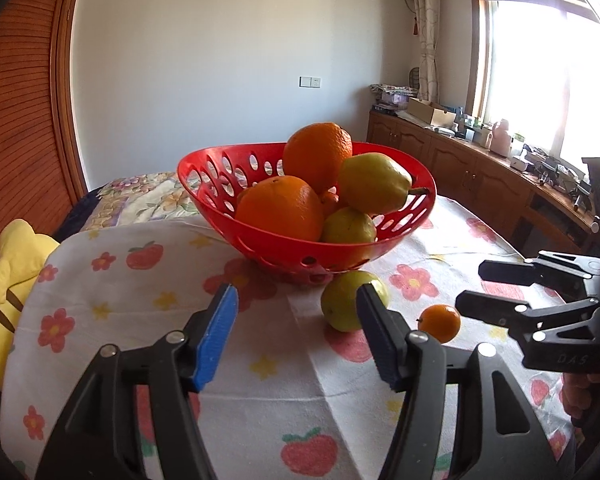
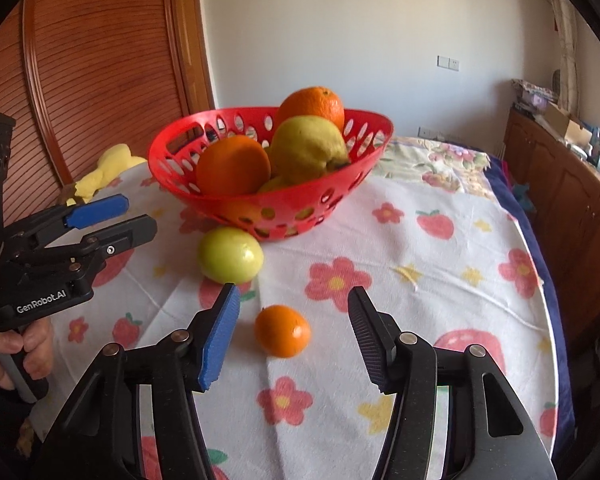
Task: Organize fruits
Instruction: 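Move the left tool to the green apple while the right tool grasps a tangerine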
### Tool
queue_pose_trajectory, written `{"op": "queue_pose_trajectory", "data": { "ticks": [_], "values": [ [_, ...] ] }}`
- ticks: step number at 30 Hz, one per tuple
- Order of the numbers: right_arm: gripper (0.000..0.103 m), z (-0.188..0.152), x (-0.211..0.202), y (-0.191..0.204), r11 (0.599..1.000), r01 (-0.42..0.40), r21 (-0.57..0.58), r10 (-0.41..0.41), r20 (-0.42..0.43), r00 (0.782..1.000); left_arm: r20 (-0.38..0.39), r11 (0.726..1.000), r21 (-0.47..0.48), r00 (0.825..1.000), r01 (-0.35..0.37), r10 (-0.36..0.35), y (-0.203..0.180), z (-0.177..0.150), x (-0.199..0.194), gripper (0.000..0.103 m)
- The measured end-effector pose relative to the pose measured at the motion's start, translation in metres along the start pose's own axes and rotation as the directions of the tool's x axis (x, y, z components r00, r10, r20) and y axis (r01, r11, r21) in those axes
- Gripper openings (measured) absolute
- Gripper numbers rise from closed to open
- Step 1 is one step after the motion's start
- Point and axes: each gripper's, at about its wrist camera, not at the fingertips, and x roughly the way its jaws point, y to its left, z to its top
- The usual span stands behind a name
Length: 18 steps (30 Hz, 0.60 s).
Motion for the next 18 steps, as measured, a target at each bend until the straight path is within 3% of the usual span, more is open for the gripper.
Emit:
{"op": "queue_pose_trajectory", "data": {
  "ticks": [3, 18],
  "values": [
    [0.056, -0.006, 0.007, 0.000, 1.000, -0.004, 0.007, 0.004, -0.020, 1.000, 0.000, 0.999, 0.023, 1.000, -0.028, 0.028, -0.002, -0.003, 0.003, 0.066],
    [0.051, -0.015, 0.031, 0.005, 1.000, -0.024, 0.013, 0.026, -0.102, 0.994, 0.002, 0.999, 0.030, 1.000, -0.016, 0.016, -0.005, -0.009, 0.005, 0.067]
  ]
}}
